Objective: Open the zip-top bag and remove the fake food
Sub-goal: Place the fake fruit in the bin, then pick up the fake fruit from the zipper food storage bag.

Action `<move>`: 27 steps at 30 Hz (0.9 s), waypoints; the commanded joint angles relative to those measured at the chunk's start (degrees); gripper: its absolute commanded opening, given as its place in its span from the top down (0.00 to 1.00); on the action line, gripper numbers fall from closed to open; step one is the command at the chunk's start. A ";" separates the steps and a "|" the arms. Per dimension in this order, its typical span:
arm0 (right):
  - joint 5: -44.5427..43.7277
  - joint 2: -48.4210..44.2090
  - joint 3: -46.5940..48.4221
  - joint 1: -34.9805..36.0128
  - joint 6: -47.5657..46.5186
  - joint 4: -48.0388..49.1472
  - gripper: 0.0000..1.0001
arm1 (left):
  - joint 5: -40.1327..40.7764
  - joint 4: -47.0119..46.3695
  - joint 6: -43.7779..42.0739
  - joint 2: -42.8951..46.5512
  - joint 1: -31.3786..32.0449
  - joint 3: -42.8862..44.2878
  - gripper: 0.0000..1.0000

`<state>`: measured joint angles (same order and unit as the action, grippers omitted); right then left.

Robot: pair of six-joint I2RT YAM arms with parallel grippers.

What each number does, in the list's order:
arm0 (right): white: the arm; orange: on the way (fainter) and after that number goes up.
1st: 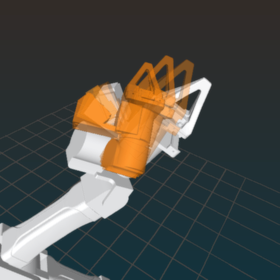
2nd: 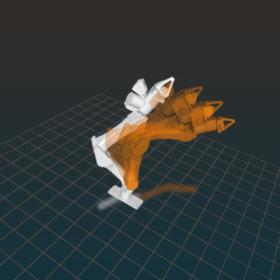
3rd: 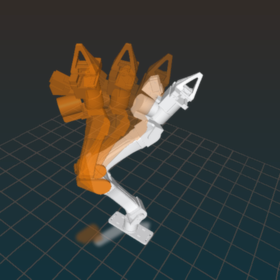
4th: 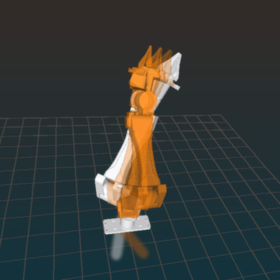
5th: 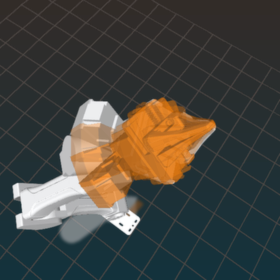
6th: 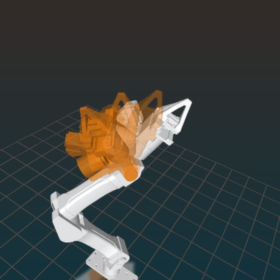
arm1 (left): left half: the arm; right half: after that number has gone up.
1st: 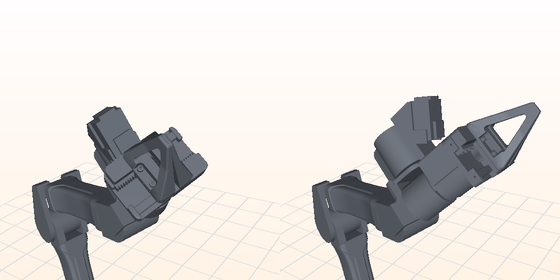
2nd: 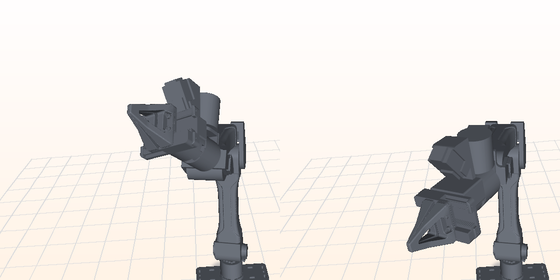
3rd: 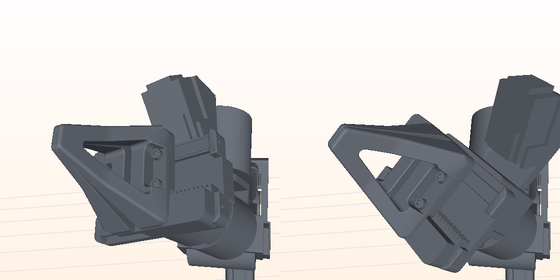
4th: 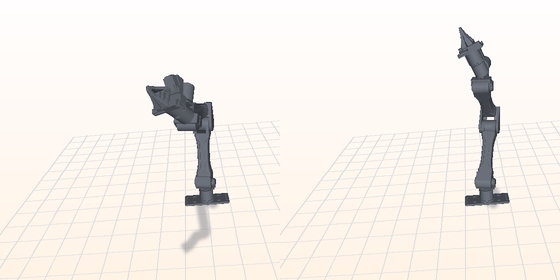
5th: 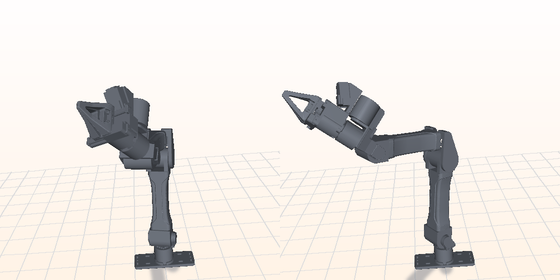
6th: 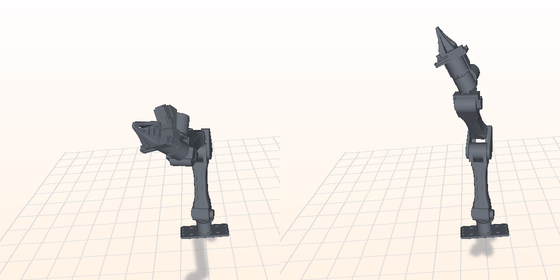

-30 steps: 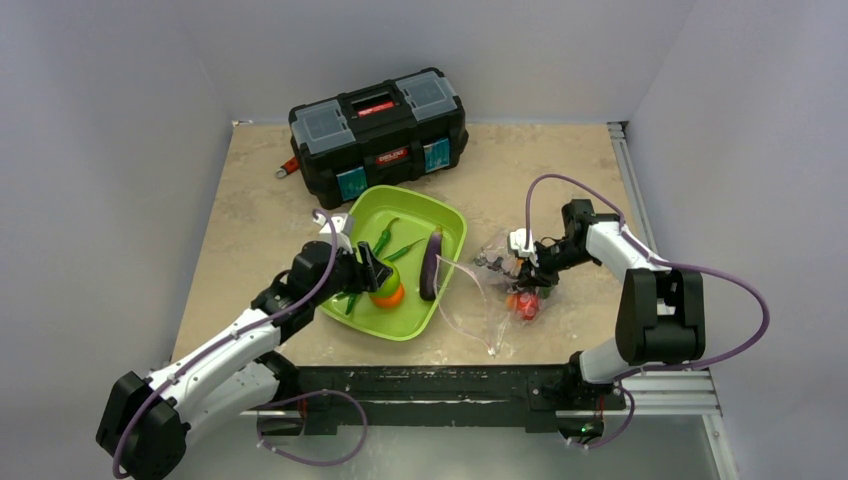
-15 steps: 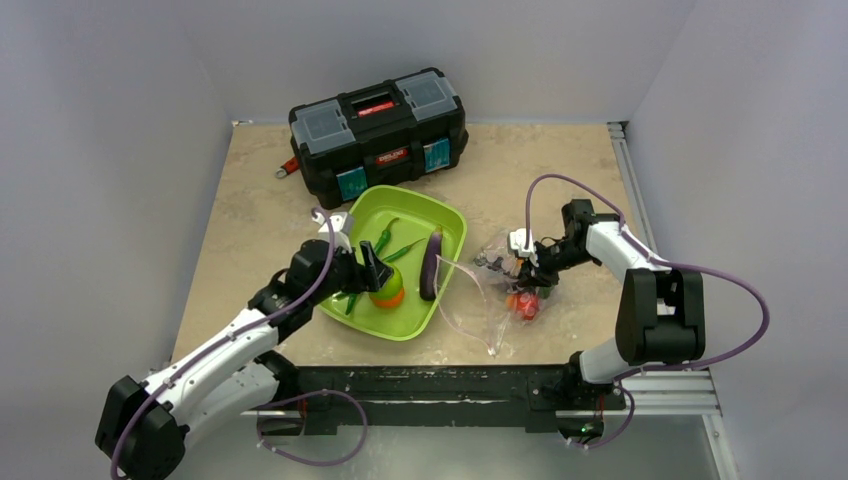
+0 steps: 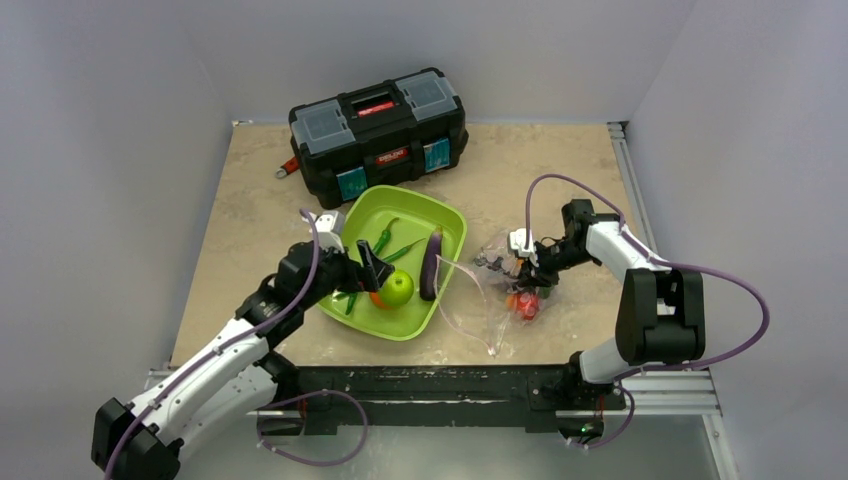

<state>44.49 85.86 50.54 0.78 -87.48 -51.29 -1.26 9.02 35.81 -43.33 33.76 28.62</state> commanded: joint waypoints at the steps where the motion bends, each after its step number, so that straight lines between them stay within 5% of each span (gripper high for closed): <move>1: 0.41 0.34 1.59 -0.25 -0.73 -1.09 0.79 | -0.10 -0.84 -0.32 1.50 -0.44 1.78 0.00; 27: 0.35 0.44 1.65 -0.30 -0.75 -1.32 0.79 | -3.26 -2.69 1.63 6.30 -0.54 -0.55 0.00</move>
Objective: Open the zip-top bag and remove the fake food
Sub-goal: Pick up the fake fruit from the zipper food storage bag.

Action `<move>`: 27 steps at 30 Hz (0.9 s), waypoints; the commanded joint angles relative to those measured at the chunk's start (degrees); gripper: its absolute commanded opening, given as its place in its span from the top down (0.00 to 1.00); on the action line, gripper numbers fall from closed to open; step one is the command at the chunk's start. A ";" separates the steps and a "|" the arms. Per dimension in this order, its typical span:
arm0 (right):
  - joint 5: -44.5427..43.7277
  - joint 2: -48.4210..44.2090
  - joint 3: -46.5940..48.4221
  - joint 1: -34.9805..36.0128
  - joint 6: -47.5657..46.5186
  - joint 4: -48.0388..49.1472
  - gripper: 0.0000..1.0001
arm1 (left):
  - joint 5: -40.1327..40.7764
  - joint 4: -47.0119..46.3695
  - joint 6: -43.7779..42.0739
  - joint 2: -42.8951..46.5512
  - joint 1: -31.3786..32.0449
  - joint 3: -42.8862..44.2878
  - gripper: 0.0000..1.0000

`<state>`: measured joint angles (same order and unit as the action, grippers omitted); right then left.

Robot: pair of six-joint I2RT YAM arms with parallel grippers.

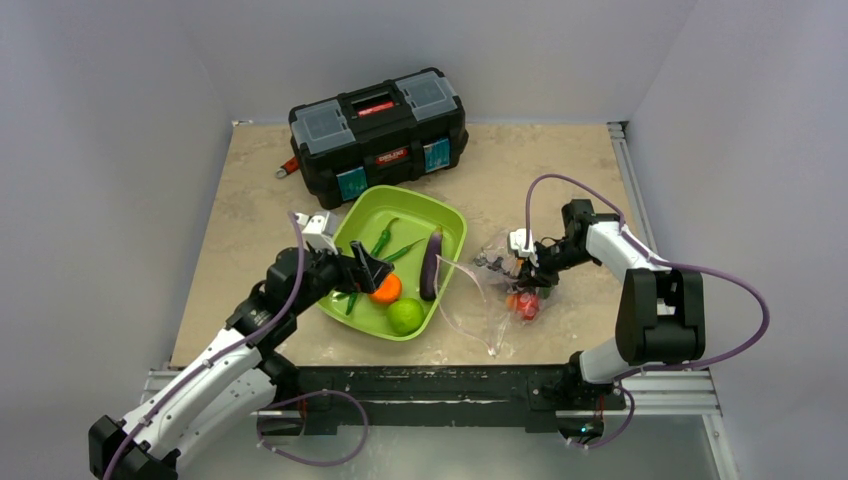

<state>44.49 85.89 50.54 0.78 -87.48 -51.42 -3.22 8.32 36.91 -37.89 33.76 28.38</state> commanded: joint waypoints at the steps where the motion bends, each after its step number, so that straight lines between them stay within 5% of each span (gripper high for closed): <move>1: 0.34 0.43 1.67 -0.26 -0.70 -1.15 0.79 | -1.38 -2.07 0.54 1.00 -0.54 -0.41 0.00; 27: 0.39 0.51 1.81 -0.26 -0.67 -1.22 0.78 | -7.46 -5.11 0.45 1.97 -0.53 -1.39 0.00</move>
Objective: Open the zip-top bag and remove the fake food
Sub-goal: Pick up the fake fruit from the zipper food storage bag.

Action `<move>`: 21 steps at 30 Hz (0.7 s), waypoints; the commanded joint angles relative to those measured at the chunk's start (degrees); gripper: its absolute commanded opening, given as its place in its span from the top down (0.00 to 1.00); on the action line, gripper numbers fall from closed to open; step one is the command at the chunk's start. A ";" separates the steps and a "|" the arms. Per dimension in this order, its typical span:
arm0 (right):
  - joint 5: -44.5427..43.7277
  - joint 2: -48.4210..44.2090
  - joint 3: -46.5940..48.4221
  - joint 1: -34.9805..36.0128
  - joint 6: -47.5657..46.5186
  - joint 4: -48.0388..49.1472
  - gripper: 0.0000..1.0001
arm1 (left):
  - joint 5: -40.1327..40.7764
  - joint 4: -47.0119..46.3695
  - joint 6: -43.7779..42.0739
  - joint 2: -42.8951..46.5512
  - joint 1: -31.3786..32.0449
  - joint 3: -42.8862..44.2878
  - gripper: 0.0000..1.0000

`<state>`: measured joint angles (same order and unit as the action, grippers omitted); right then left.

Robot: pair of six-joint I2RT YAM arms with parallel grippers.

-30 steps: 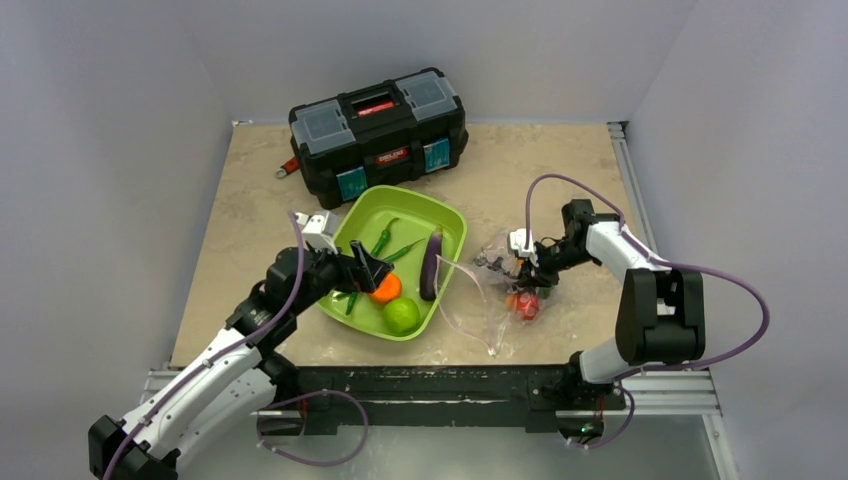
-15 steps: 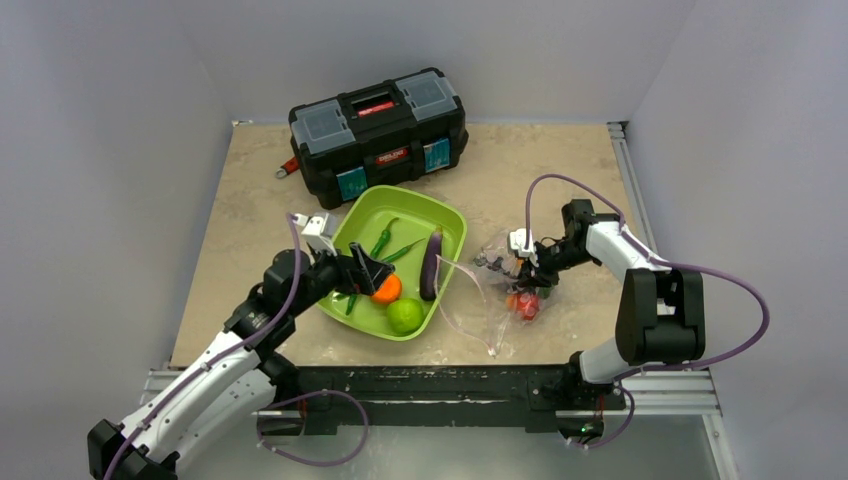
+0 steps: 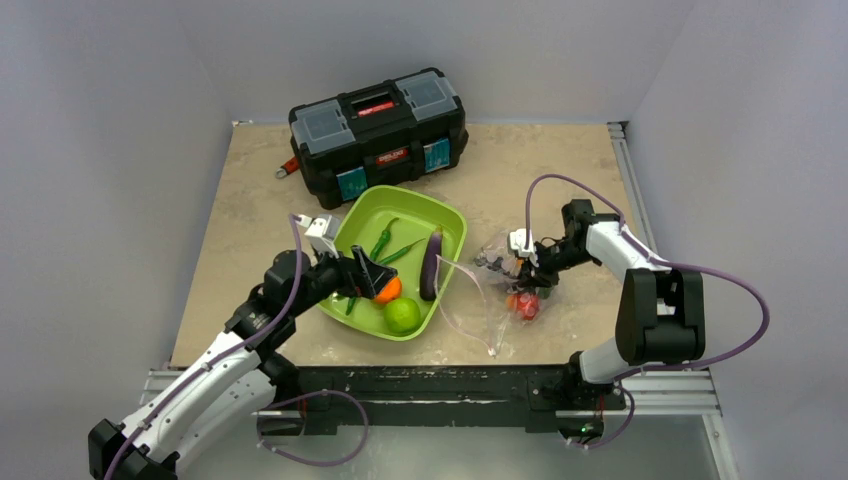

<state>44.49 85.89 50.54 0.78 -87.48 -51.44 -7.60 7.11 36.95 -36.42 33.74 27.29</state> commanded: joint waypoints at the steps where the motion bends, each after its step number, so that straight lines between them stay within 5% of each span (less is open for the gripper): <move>1: 0.39 0.51 1.78 -0.25 -0.63 -1.19 0.78 | -3.79 -4.45 0.33 0.72 -0.51 -0.50 0.00; 21: 0.33 0.51 1.71 -1.22 -0.79 -1.18 0.77 | -8.07 -5.38 0.45 3.27 -0.51 -1.17 0.00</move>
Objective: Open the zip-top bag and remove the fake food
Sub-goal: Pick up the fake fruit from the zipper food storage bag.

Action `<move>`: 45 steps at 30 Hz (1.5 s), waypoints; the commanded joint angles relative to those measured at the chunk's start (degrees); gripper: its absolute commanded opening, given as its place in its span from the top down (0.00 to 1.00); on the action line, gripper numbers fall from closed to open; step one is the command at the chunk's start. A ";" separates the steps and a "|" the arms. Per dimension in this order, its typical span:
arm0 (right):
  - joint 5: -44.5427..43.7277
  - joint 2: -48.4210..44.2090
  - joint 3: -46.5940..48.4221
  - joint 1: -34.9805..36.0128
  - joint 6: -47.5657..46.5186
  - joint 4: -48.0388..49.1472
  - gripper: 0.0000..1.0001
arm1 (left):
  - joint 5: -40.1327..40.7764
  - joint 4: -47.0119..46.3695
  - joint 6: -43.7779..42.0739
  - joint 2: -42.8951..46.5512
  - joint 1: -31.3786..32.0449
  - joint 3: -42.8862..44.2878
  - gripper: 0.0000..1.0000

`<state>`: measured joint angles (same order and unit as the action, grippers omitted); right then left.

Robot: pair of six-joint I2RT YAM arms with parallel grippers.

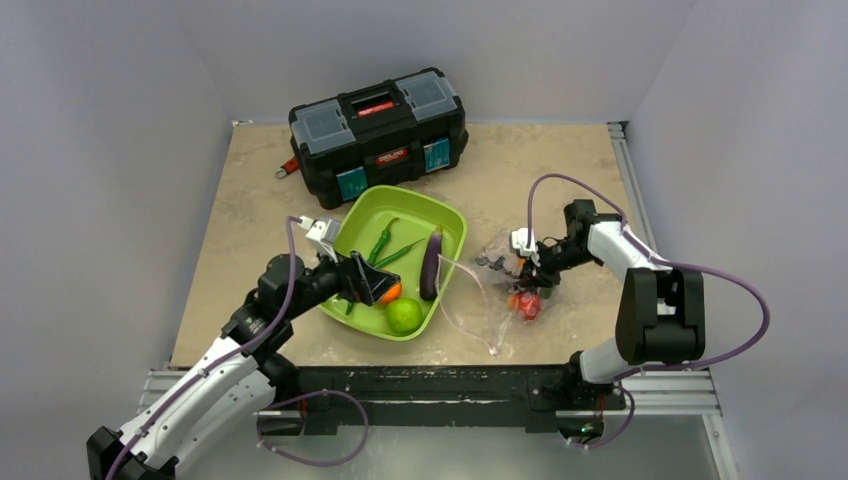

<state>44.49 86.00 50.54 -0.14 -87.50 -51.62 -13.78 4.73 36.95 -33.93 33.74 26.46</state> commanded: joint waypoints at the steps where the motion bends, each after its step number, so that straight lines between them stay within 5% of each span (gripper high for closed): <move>1: 0.36 0.44 1.69 -0.30 -0.81 -1.11 0.77 | -2.20 -3.36 0.57 0.86 -0.49 -0.54 0.00; 30: 0.25 0.40 1.76 -0.30 -0.89 -1.21 0.75 | -15.40 -9.74 9.11 -4.77 0.44 -0.97 0.00; 45: 0.24 0.52 1.84 -0.31 -0.83 -1.29 0.74 | -10.48 -9.87 -2.50 -6.04 10.82 0.10 0.01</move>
<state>44.49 86.00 50.54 -0.12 -87.66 -51.86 -25.76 -2.31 39.72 -40.27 42.70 24.86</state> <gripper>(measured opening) 0.259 0.996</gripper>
